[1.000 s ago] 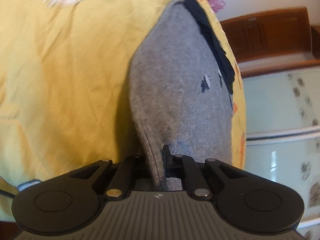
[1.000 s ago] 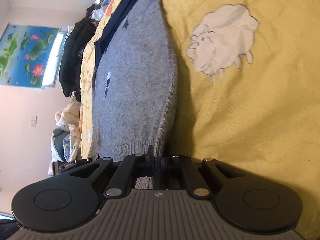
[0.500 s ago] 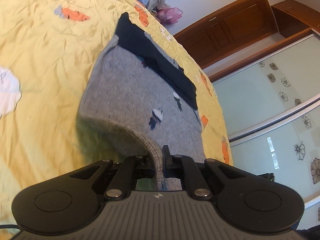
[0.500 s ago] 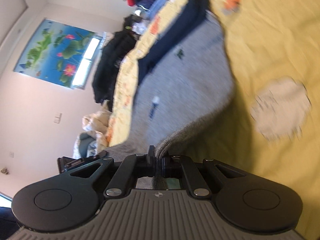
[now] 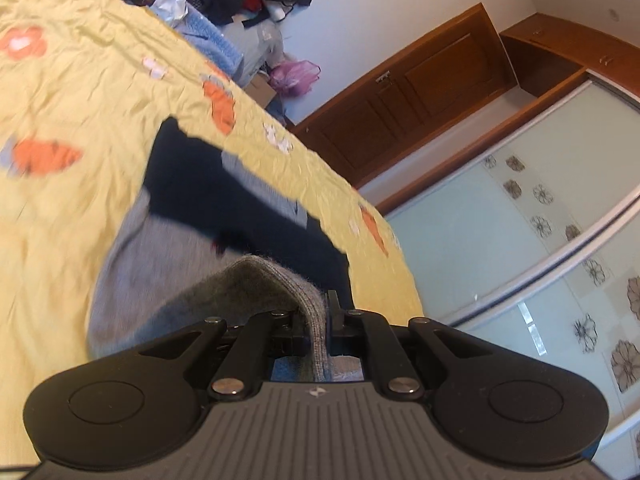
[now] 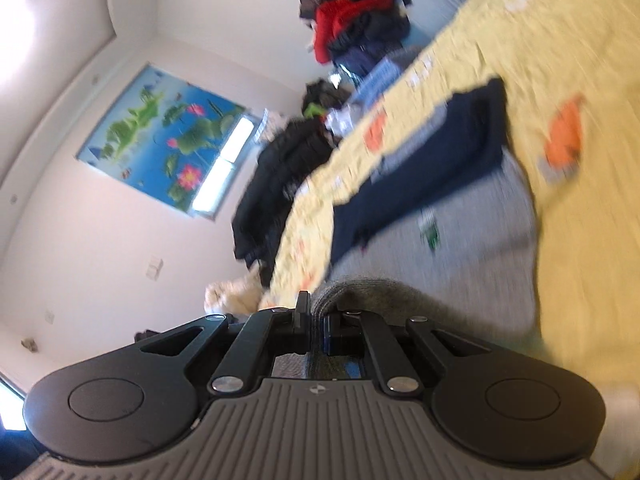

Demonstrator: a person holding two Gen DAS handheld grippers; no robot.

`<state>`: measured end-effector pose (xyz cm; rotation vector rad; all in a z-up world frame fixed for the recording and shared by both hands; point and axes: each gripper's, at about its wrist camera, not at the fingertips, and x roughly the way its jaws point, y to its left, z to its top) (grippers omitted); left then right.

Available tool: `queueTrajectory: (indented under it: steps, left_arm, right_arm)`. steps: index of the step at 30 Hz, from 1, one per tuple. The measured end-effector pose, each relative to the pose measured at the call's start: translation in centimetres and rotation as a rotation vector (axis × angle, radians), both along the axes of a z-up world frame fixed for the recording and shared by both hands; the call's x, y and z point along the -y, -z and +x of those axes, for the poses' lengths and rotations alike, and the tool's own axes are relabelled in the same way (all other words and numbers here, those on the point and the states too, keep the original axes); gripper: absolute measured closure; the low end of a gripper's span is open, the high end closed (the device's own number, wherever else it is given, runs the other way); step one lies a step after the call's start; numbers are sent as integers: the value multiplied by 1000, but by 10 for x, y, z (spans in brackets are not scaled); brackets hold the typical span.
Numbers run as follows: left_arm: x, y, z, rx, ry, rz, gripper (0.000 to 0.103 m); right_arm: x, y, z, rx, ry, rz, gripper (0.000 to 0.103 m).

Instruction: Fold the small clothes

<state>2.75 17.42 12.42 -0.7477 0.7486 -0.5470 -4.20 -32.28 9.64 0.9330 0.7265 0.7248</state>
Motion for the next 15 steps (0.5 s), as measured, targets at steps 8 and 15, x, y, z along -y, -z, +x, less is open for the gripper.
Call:
queueTrajectory:
  steps: [8,15]
  left_arm:
    - [7,-2,94,33,-33,-29,97]
    - [6,7,160,45,-68,-20,97]
  right_arm:
    - [4,4,90,29,31,28,89]
    - [22,33,169,-21,140,75,89]
